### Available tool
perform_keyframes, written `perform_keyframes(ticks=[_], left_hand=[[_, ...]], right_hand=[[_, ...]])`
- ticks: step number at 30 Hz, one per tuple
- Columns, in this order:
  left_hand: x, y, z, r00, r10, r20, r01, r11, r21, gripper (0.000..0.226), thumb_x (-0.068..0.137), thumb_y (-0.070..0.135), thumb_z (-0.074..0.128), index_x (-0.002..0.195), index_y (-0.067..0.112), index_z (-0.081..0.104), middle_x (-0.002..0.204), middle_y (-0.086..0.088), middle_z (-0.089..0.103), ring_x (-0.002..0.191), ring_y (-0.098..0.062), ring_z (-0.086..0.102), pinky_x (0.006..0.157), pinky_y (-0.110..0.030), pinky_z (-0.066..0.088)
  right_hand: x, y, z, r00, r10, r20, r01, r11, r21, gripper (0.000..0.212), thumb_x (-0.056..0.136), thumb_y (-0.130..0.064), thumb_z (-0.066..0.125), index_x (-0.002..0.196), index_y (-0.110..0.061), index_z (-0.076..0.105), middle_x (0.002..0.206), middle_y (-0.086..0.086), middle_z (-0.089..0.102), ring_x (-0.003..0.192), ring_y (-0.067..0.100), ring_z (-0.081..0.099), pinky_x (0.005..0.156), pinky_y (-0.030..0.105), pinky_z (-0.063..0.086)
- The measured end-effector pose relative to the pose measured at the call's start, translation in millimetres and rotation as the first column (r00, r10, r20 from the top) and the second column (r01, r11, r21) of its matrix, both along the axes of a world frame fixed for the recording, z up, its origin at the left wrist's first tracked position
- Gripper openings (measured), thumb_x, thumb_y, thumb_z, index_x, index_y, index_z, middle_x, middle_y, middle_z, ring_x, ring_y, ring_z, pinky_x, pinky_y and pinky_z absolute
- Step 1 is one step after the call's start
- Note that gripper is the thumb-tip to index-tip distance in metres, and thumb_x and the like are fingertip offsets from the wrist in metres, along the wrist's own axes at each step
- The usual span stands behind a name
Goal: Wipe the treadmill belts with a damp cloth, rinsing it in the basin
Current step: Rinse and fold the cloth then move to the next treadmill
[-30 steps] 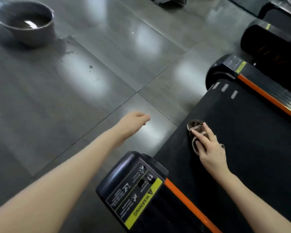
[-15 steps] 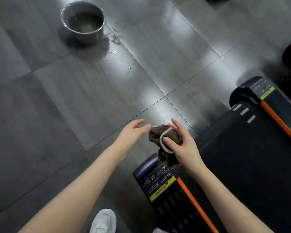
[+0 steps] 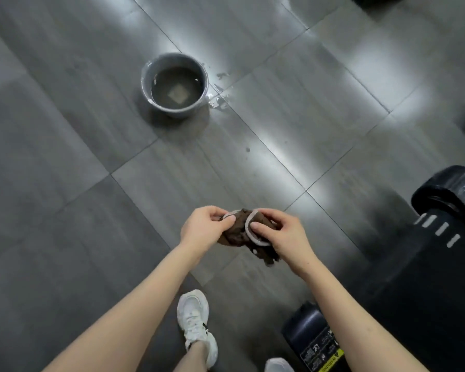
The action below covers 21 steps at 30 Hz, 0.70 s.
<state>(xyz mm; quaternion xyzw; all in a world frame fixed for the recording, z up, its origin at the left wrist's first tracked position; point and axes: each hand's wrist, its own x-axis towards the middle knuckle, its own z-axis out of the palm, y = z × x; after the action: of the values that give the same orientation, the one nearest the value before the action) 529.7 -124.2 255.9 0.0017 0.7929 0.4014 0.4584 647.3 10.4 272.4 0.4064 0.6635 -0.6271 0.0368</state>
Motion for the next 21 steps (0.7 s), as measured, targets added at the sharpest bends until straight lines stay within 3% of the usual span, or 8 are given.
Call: perform_keyframes(ticks=[3, 7, 13, 17, 21], left_hand=[[-63, 15, 10, 0.990, -0.101, -0.094, 0.089, 0.988, -0.123, 0.016, 0.077, 0.043, 0.072, 0.072, 0.030, 0.066, 0.077, 0.010, 0.070, 0.081, -0.015, 0.067, 0.079, -0.035, 0.052], [-138, 50, 17, 0.964, -0.181, -0.196, 0.123, 0.953, -0.278, 0.016, 0.083, 0.043, 0.068, 0.075, 0.030, 0.062, 0.075, 0.011, 0.062, 0.077, -0.013, 0.058, 0.065, -0.026, 0.036], [-256, 116, 12, 0.928, -0.272, -0.255, 0.148, 0.896, -0.418, 0.012, 0.083, 0.041, 0.067, 0.089, 0.031, 0.065, 0.094, 0.006, 0.070, 0.091, -0.019, 0.065, 0.076, -0.028, 0.045], [-330, 146, 0, 0.891, -0.315, -0.327, 0.137, 0.873, -0.467, 0.013, 0.087, 0.034, 0.065, 0.098, 0.027, 0.067, 0.099, 0.006, 0.069, 0.099, -0.017, 0.061, 0.073, -0.025, 0.038], [-404, 156, -25, 0.853, -0.360, -0.377, 0.142, 0.856, -0.497, 0.015, 0.088, 0.032, 0.063, 0.102, 0.028, 0.068, 0.105, 0.005, 0.068, 0.103, -0.020, 0.060, 0.075, -0.027, 0.040]], right_hand=[[-58, 15, 0, 1.000, -0.012, -0.009, 0.012, 1.000, 0.025, 0.016, 0.080, -0.009, 0.070, 0.092, -0.019, 0.075, 0.085, -0.005, 0.074, 0.078, 0.004, 0.068, 0.075, 0.027, 0.054], [-127, 60, -12, 0.991, -0.136, 0.019, 0.135, 0.990, 0.045, 0.013, 0.084, -0.012, 0.067, 0.086, -0.022, 0.075, 0.083, -0.003, 0.074, 0.075, 0.006, 0.065, 0.077, 0.033, 0.053], [-235, 124, -31, 0.990, -0.091, 0.111, 0.079, 0.991, 0.109, 0.009, 0.084, -0.015, 0.065, 0.087, -0.019, 0.073, 0.083, 0.000, 0.071, 0.084, 0.020, 0.065, 0.082, 0.043, 0.052], [-308, 139, -42, 0.988, -0.096, 0.122, 0.080, 0.988, 0.130, 0.016, 0.081, -0.016, 0.066, 0.090, -0.029, 0.070, 0.084, -0.008, 0.069, 0.087, 0.016, 0.065, 0.082, 0.037, 0.051], [-381, 137, -56, 0.987, -0.096, 0.131, 0.079, 0.989, 0.128, 0.018, 0.082, -0.017, 0.064, 0.091, -0.033, 0.068, 0.078, -0.013, 0.067, 0.080, 0.013, 0.064, 0.075, 0.031, 0.051]])
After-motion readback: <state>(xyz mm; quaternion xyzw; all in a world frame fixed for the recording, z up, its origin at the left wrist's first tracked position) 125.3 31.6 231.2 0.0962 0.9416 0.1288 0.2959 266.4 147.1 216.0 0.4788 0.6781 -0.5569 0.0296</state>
